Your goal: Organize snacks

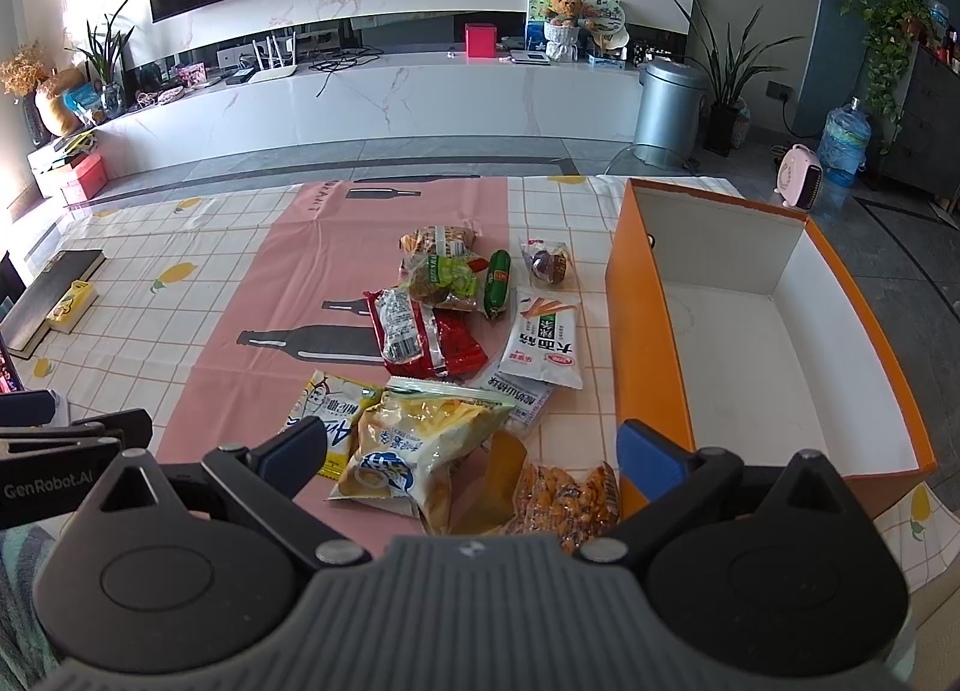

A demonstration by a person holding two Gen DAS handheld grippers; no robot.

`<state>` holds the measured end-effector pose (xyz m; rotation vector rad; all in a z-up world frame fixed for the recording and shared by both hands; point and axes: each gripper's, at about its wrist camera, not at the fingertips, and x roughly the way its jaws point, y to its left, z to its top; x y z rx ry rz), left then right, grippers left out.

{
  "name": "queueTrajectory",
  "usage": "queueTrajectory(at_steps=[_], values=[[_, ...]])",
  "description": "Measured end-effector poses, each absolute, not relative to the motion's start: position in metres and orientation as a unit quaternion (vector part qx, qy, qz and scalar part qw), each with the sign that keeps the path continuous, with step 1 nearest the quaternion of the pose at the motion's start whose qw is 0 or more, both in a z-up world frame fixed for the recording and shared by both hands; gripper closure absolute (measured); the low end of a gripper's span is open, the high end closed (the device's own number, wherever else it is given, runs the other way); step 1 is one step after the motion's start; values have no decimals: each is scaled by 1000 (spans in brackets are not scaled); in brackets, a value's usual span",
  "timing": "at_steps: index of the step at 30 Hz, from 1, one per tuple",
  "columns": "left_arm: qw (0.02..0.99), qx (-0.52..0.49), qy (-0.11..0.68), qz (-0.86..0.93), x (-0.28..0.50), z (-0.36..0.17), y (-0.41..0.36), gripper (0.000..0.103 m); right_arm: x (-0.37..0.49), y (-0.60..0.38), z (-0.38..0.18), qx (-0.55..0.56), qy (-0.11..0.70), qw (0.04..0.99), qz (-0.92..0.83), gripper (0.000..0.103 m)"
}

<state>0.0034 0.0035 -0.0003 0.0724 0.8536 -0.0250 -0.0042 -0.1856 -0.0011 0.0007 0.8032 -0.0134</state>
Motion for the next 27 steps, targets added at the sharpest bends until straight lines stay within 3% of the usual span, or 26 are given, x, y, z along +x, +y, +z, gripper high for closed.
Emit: queueTrajectory(at_steps=[22, 27], values=[[899, 45, 433, -42, 13, -5, -1, 12, 3, -192, -12, 36, 408, 912, 15, 4], [889, 48, 449, -73, 22, -10, -1, 23, 8, -195, -23, 51, 411, 910, 25, 10]])
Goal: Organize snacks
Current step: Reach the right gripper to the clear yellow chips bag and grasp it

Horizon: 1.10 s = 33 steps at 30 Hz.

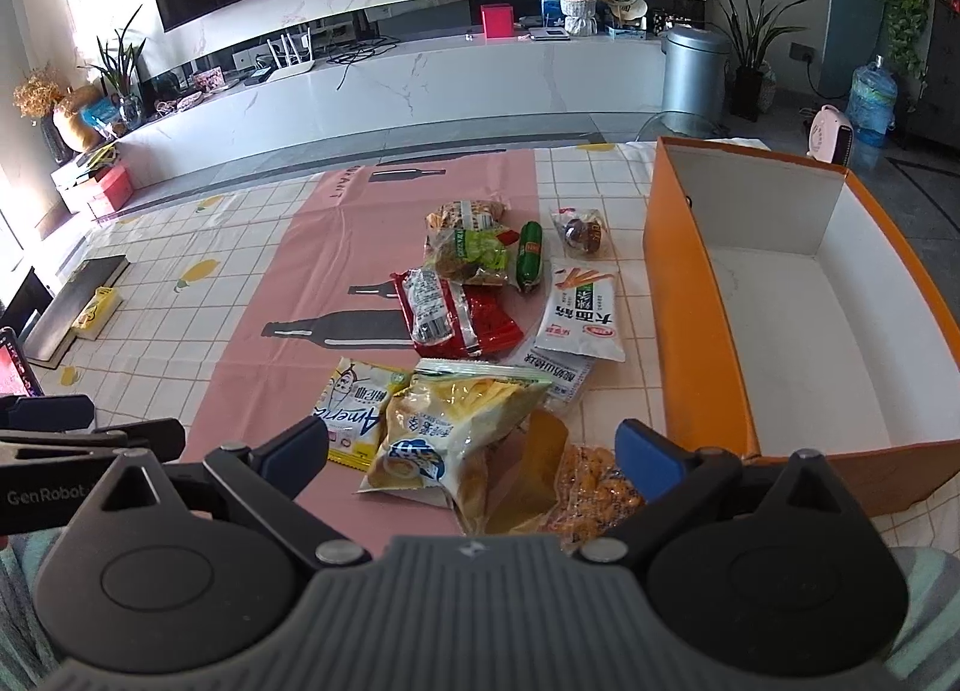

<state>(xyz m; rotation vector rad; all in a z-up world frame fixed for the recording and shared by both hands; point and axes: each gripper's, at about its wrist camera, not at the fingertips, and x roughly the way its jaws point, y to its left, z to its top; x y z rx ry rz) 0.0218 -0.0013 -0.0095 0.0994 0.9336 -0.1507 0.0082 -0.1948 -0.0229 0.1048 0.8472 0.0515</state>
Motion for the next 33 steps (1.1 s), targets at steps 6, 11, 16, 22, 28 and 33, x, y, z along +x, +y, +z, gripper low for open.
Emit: queueTrajectory(at_steps=[6, 11, 16, 22, 28, 33], values=[[879, 38, 462, -109, 37, -18, -2, 28, 20, -197, -42, 63, 431, 900, 30, 18], [868, 39, 480, -123, 53, -29, -5, 28, 33, -197, -55, 73, 439, 895, 39, 21], [858, 54, 494, -131, 70, -40, -9, 28, 50, -192, -67, 79, 448, 889, 55, 28], [849, 66, 508, -131, 92, -56, -14, 28, 72, -188, -87, 89, 464, 879, 65, 30], [841, 57, 522, -133, 111, -68, -12, 26, 88, -183, -104, 76, 471, 876, 69, 30], [834, 47, 532, -138, 122, -77, -13, 20, 94, -183, -112, 72, 463, 880, 80, 37]])
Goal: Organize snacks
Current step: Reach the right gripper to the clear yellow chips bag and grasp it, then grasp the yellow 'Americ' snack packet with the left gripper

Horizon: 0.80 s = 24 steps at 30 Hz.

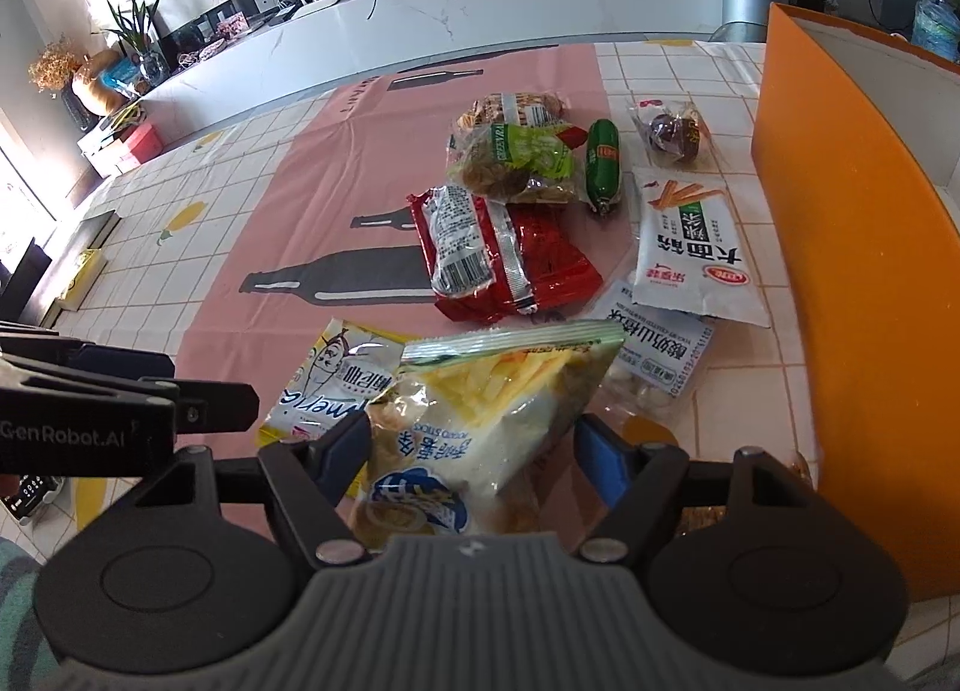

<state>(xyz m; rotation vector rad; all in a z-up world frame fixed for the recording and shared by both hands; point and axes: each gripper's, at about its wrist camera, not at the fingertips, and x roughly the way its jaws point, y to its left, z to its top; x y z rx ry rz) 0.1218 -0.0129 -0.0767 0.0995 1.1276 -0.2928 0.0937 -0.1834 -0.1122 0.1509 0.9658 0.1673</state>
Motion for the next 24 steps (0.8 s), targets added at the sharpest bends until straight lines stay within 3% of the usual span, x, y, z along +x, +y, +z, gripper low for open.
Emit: queueTrajectory(at_steps=[2, 3, 7, 8, 20, 24], values=[[831, 46, 536, -143, 125, -80, -16, 20, 94, -184, -113, 67, 457, 883, 82, 51], [829, 49, 537, -147, 125, -82, -19, 20, 94, -185, -113, 70, 455, 883, 86, 53], [825, 76, 537, -162, 126, -89, -31, 20, 95, -193, -113, 87, 455, 881, 95, 84], [824, 87, 535, -164, 126, -91, -34, 20, 95, -195, -112, 91, 453, 881, 97, 87], [810, 199, 515, -199, 131, -119, -62, 18, 96, -210, -102, 112, 439, 887, 91, 92], [813, 182, 515, -200, 135, -122, -60, 15, 96, -211, -103, 116, 439, 886, 90, 92]])
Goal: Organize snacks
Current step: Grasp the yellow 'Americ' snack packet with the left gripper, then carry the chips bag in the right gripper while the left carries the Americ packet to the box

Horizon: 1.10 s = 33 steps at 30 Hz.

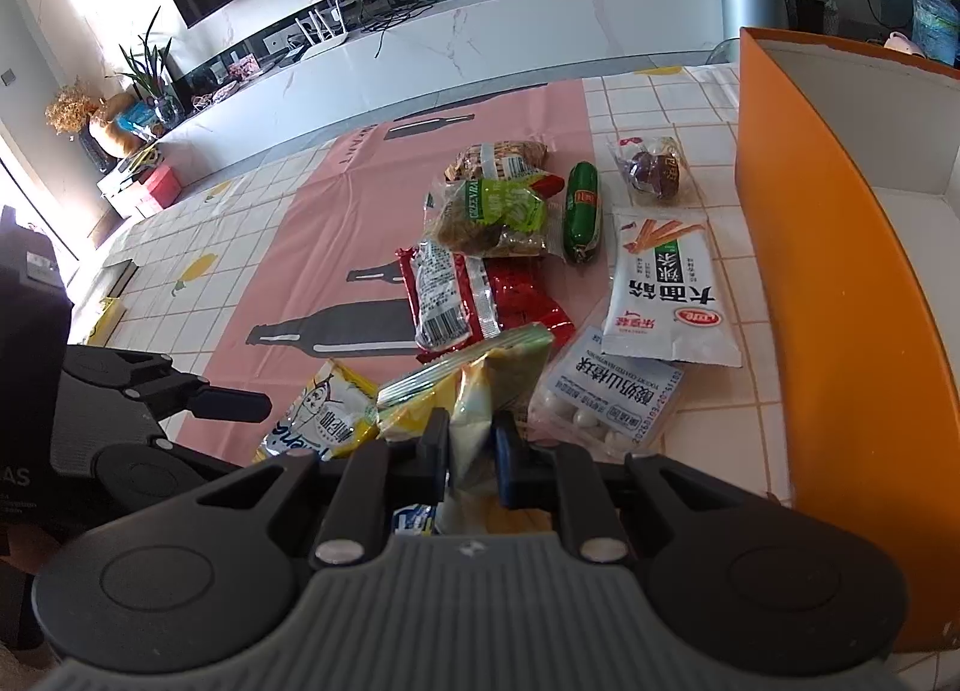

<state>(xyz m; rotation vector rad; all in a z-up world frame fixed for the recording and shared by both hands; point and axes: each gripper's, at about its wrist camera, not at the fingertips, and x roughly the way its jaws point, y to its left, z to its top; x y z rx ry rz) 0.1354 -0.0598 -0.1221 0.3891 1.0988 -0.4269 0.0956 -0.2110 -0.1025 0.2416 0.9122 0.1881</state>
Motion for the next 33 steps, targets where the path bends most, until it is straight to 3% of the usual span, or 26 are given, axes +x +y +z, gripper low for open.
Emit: queueTrajectory(at_steps=[2, 6, 13, 33], values=[[814, 170, 518, -201, 137, -123, -58, 16, 95, -211, -103, 117, 440, 886, 92, 92], [816, 126, 526, -204, 139, -121, -53, 42, 95, -212, -104, 122, 442, 884, 93, 92], [819, 110, 534, -181, 133, -107, -50, 43, 94, -215, -97, 137, 446, 880, 94, 93], [870, 83, 470, -125, 52, 8, -50, 43, 34, -241, -7, 132, 384, 909, 97, 94]])
